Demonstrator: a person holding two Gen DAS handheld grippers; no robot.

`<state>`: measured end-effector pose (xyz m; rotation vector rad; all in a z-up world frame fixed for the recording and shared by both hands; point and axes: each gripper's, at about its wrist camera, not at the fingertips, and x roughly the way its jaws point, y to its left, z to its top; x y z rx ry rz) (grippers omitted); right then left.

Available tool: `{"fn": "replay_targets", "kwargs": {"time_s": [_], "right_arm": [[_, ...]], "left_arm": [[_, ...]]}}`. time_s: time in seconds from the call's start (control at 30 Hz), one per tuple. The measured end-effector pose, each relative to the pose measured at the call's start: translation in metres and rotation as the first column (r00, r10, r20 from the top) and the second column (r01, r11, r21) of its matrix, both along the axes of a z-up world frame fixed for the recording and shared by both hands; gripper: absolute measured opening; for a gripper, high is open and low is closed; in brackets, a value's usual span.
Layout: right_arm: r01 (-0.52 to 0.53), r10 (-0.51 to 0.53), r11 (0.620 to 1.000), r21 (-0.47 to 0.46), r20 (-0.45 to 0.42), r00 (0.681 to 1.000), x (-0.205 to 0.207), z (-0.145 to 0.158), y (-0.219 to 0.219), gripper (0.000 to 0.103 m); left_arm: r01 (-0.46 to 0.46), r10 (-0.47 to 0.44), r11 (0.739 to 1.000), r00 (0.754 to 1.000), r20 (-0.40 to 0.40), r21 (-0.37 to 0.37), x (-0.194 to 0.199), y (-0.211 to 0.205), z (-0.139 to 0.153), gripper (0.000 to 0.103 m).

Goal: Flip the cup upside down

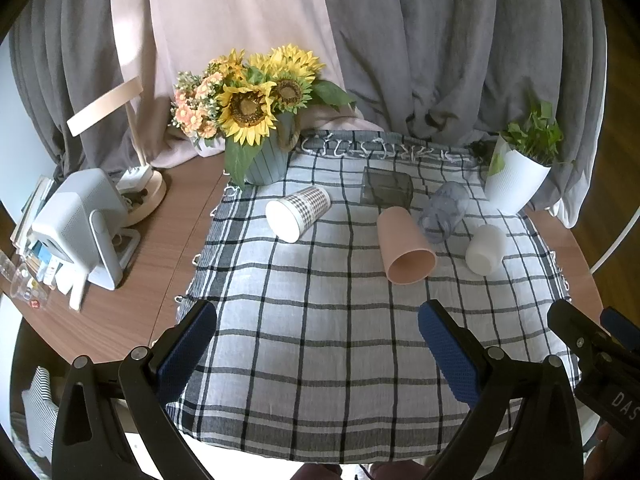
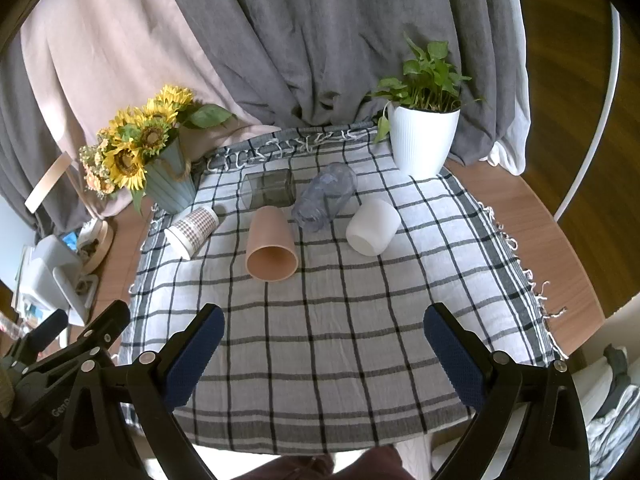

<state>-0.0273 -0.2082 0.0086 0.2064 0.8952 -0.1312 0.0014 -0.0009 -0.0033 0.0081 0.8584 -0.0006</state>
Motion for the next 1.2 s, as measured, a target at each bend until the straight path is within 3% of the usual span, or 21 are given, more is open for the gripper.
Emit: {"fn": "replay_targets", "kwargs": {"time_s": [1.2], "right_arm": [[-0.001, 0.001, 1.0, 0.001, -0.006, 1.0, 0.013, 0.001, 0.001, 0.1]], "left_arm": [[0.004, -0.004, 1.0, 1.0, -0.003, 0.004, 0.001, -0.001, -0.002, 0.103]]}}
